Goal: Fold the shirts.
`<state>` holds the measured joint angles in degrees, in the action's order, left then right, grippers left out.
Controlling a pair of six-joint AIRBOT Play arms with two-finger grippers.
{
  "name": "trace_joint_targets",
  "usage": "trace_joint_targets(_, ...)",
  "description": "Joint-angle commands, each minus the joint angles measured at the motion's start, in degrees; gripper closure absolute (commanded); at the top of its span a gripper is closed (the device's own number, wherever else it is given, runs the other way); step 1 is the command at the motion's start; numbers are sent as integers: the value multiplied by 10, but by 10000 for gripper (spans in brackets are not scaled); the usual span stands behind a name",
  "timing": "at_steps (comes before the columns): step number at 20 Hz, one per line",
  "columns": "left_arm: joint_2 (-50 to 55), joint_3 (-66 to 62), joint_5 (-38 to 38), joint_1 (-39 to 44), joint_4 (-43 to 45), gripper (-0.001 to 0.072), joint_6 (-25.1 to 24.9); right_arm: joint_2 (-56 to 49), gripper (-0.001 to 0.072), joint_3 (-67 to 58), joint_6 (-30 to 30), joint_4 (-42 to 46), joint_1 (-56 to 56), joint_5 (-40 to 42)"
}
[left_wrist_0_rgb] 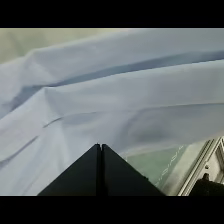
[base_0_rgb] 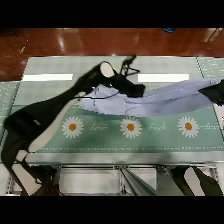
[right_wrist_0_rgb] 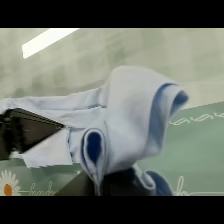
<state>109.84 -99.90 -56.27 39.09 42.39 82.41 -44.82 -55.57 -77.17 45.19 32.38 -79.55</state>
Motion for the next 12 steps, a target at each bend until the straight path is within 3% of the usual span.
trace_joint_targets(1, 96, -84, -43, 61, -27, 685, 35, 14, 693, 1, 3, -44, -13, -12)
trace_joint_targets(6, 148, -132, -40, 81, -43, 684, 70, 14, 693, 1, 2, -42, -74, 1)
trace_joint_targets(12, 130, -181, -120, -25, -43, 684, 64, 13, 693, 1, -4, -52, -76, 8)
